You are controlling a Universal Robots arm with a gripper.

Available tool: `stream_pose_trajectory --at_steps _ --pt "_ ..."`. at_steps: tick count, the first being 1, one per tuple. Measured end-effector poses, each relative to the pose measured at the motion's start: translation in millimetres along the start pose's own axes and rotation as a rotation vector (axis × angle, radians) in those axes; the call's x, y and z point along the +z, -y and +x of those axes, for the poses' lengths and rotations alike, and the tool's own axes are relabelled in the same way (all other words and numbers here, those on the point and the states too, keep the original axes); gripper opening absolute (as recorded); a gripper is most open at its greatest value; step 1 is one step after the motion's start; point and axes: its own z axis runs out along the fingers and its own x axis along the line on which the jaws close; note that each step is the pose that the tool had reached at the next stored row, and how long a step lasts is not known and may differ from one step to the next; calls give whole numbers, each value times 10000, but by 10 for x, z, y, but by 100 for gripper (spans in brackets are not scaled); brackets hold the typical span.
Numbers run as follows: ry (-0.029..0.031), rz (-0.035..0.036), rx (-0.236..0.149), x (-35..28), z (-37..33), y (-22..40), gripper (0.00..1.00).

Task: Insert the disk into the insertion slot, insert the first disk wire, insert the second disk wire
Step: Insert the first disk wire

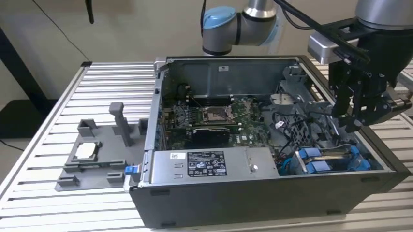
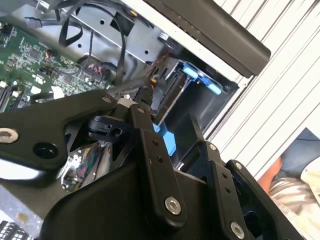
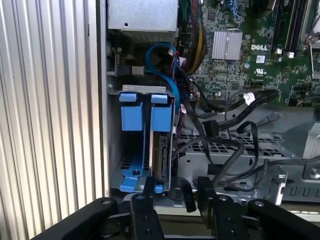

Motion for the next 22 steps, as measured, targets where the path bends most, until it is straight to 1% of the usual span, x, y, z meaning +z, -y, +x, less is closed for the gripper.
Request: stream_pose_trajectory --at_steps 1,2,3,6,7,11,15,16,17,19,21,22 --pt "9 17 -48 6 -3 -1 47" --pt "9 18 -81 7 -4 -1 47" --pt "-8 20 -101 11 -4 -1 47" --pt "-128 16 -126 19 -7 -3 47" --pt "-154 15 -133 23 -7 -1 47" --pt "-158 15 -143 31 -7 26 47" --pt "-159 15 -142 31 -11 26 47" --pt "-159 15 -142 33 -13 26 44" --pt "-157 16 -142 36 -15 26 44" --pt "-159 18 -143 40 -15 25 32" --pt "-160 18 -144 45 -16 24 32" --pt "-159 19 -143 51 -16 23 25"
